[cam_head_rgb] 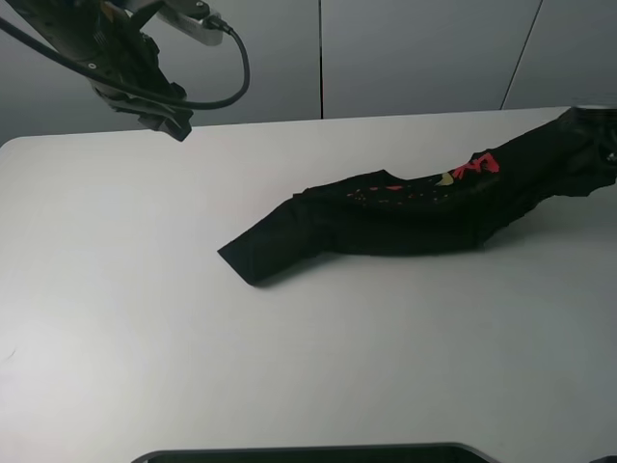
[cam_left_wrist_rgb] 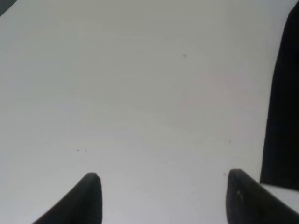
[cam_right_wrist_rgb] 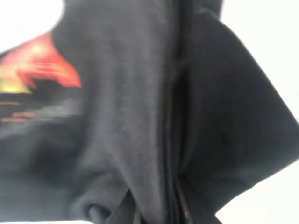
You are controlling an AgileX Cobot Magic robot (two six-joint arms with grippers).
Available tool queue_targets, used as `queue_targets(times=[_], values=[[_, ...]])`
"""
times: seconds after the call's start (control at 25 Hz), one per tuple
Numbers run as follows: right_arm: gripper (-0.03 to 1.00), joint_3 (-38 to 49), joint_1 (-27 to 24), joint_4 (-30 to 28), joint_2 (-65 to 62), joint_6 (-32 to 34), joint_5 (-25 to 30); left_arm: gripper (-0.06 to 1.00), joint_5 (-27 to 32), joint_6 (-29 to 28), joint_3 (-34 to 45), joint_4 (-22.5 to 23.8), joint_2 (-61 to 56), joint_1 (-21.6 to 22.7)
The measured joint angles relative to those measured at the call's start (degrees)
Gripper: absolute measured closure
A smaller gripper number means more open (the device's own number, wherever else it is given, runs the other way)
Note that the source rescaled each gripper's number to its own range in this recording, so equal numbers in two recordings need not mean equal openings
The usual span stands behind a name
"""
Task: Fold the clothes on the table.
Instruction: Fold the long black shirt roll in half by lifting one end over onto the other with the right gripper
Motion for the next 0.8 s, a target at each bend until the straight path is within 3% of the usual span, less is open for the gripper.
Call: queue_targets(times=[0.16,0.32,0.52,0.68,0.8], values=[[0.86,0.00,3.67,10.37,-6.82,-5.45,5.86,0.20,0.00,0.00,0.00,0.00,0.00,0.00],[0.86,0.00,14.41,16.83,-7.96,-7.86,5.81,0.20,-0.11,0.00,0.00,0.00,0.00,0.00],[0.86,0.00,29.59,19.22,-1.45,-7.71,-2.70,0.20,-0.11,0.00,0.00,0.00,0.00,0.00],[0.86,0.00,36.15,23.34,7.20,-7.63,-10.01,0.20,-0.11,0.00,0.00,-0.11,0.00,0.00],[0.86,0.00,37.83,29.10,13.11,-11.03,-13.85,0.20,-0.11,0.00,0.00,-0.11,0.00,0.00]])
